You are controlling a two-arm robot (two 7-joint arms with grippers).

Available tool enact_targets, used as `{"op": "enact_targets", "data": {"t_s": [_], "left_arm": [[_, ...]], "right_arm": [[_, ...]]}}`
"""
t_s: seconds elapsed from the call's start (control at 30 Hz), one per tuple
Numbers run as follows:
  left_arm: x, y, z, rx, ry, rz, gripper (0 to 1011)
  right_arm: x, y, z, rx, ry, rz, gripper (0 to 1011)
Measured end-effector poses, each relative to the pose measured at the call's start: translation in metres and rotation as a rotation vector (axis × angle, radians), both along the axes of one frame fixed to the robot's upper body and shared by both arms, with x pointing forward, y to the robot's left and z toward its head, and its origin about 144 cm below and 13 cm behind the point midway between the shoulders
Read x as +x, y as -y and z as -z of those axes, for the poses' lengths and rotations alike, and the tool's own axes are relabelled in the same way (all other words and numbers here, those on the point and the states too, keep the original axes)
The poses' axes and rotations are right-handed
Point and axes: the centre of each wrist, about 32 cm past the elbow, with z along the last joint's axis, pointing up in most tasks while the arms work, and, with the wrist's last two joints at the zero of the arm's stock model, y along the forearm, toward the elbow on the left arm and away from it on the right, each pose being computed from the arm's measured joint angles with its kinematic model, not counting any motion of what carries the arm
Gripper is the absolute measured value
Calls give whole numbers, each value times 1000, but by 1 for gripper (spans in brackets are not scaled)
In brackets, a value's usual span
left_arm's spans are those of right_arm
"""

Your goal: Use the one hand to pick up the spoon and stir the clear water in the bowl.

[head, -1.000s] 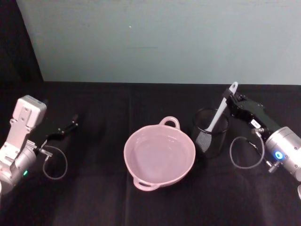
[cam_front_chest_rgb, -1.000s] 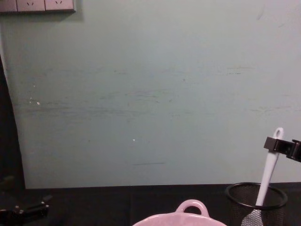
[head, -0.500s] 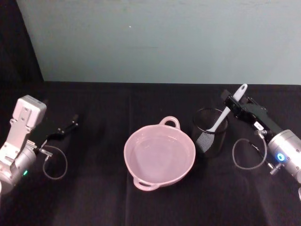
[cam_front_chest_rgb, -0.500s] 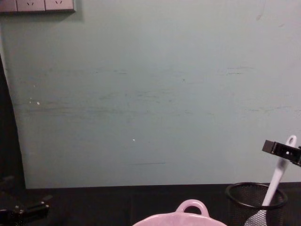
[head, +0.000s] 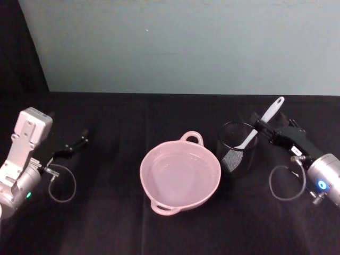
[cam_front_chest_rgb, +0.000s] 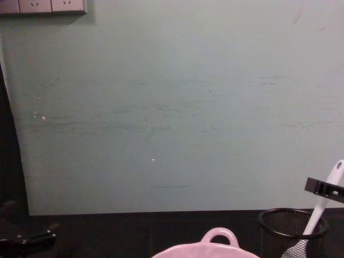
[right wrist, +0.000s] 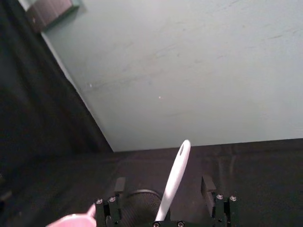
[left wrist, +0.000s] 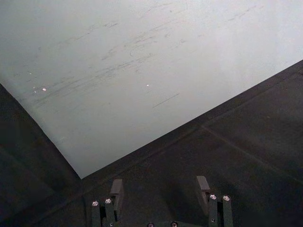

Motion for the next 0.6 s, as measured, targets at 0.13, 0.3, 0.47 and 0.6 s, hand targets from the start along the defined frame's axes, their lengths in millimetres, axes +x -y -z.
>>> {"op": "enact_targets", "data": {"t_s": [0.13,0.3,0.47,0.6], "left_arm": [[0,0,0,0,0,0,1005],[0,0,0,0,0,0,1005],[0,0,0,0,0,0,1005],[0,0,0,0,0,0,1005]], "right_arm": [[-8,5,-6,-69,5,-8,1002],[-23,13,-19,-183,23,-6,1002],[-37,18,-39,-433,49,17,1003],[-40,19,-41,-514,55,39,1002]]}}
